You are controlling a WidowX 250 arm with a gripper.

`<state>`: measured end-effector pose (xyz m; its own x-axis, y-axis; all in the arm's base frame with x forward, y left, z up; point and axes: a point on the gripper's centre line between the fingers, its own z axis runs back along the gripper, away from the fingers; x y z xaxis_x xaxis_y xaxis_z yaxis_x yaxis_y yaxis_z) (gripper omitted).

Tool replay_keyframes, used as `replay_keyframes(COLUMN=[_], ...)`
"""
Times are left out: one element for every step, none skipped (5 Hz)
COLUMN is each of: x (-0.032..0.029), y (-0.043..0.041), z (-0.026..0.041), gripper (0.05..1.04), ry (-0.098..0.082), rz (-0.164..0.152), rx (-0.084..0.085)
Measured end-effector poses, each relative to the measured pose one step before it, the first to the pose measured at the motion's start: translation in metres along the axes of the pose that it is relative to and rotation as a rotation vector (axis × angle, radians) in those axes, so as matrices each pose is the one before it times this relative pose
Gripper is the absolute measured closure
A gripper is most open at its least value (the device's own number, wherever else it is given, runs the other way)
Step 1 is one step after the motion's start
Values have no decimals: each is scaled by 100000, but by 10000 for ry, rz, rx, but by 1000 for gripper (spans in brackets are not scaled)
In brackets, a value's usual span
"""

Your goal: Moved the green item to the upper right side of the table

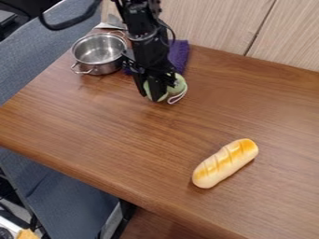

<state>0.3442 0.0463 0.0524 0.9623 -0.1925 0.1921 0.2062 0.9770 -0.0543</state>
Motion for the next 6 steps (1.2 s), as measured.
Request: replay_keyframes(x=[476,1423,2267,2062,1723,1252], y=[-264,-957,-2486,-2389,-1849,-1333], z=[2016,1152,1045,-819,-1380,-2737], gripper=[764,764,764,764,764,764], ry=[-333,-132,-283,-85,45,324], rz=[-33,-174,-466,-494,-369,-625], rx=[-184,-178,-253,-361,-213,47])
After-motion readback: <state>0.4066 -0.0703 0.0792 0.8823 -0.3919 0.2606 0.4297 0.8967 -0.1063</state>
